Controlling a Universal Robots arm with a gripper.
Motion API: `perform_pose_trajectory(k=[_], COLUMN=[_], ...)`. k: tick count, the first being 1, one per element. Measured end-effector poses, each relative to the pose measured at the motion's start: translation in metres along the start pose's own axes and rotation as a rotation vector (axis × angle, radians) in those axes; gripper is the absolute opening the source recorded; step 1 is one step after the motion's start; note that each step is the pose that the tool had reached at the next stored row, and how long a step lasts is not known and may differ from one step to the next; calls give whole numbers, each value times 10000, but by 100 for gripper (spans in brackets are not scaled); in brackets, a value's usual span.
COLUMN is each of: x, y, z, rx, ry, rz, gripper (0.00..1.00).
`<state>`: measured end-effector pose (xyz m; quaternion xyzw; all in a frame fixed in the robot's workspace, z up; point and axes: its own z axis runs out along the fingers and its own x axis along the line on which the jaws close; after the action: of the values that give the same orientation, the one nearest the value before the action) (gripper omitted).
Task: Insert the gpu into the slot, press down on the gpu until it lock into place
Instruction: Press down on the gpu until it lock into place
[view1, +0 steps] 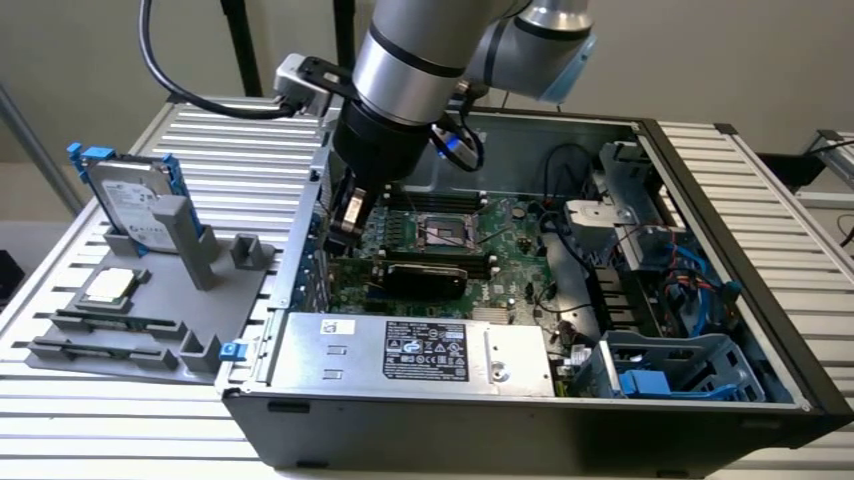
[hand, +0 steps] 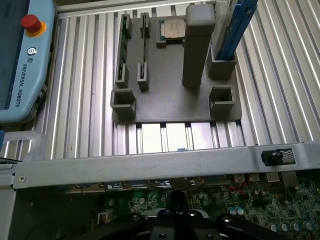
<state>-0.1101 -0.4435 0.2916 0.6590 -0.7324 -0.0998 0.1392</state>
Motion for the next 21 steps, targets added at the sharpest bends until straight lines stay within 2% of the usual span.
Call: perform_pose_trajectory(k=[3,13,21], x=[-5,-32,-46], y=[-2,0,1], z=[-1,1,0], rx=[-9,-53,-80], ry=[-43,-243,-353], rz=[126,707,1109], gripper=[11,11,11])
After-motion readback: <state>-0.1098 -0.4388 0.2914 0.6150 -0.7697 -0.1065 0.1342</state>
